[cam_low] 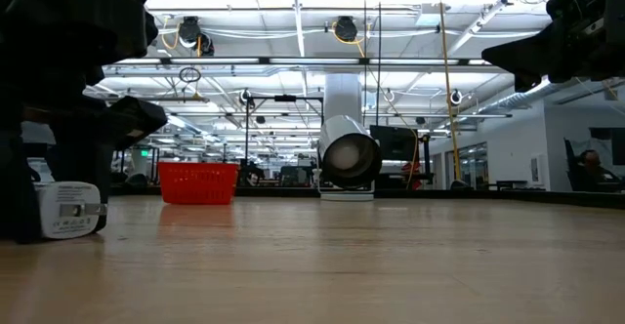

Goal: Pick & Place Office items
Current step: Put the green charger adapter into the top red bin

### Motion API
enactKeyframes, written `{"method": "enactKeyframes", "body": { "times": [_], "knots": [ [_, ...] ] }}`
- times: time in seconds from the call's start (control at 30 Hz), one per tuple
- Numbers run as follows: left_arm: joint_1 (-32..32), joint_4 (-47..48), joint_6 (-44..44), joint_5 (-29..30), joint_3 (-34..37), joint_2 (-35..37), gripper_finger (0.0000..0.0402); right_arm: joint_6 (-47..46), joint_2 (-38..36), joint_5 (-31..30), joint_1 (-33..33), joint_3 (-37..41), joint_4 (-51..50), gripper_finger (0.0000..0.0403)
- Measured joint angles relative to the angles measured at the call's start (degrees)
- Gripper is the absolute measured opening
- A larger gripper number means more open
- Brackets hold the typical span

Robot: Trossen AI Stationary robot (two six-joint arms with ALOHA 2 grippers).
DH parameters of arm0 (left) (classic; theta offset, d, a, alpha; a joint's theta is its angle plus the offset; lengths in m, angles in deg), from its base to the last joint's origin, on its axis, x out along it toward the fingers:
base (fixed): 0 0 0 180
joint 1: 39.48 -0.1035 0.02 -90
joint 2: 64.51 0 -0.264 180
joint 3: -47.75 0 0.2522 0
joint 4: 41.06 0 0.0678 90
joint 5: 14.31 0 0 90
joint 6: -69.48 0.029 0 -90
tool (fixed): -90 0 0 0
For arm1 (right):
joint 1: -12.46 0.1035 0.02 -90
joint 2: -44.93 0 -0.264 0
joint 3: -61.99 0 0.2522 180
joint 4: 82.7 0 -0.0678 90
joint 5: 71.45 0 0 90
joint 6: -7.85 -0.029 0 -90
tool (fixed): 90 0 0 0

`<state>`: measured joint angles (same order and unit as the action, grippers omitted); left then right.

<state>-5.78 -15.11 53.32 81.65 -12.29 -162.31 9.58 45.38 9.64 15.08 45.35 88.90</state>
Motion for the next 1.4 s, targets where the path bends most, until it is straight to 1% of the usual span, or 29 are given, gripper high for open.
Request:
{"method": "enactKeyframes", "body": {
  "times": [0.17, 0.47, 0.77, 0.97, 1.07, 1.27, 1.4],
  "knots": [
    [-0.01, 0.15, 0.74, -0.27, 0.0, -0.02, 0.0153, -0.01, 0.0, 0.0, -0.01, 0.01, 0.0, 0.0],
    [-0.02, 0.12, -0.48, 0.17, 0.07, -0.09, 0.0169, 0.01, 0.0, 0.0, -0.01, -0.01, 0.0, 0.0],
    [-0.02, 0.0, -0.74, 0.13, 0.09, -0.09, 0.0151, 0.0, 0.0, 0.0, -0.01, 0.0, 0.0, 0.0],
    [-0.02, -0.02, -1.8, 0.15, 0.11, -0.11, 0.0173, 0.0, 0.0, 0.0, -0.01, 0.0, 0.0, 0.0],
    [-0.02, -0.05, -1.97, 0.15, 0.11, -0.12, 0.0177, 0.01, 0.0, 0.0, -0.01, -0.01, 0.0, 0.0],
    [-0.02, -3.48, -2.47, 0.9, 0.2, -0.2, 0.0153, 0.0, 0.0, 0.0, -0.01, -0.01, 0.0, 0.0],
    [-0.07, -6.45, -7.21, 0.72, 0.33, -0.3, 0.0145, -0.01, 0.0, 0.0, -0.01, -0.01, 0.0, 0.0]
  ]
}}
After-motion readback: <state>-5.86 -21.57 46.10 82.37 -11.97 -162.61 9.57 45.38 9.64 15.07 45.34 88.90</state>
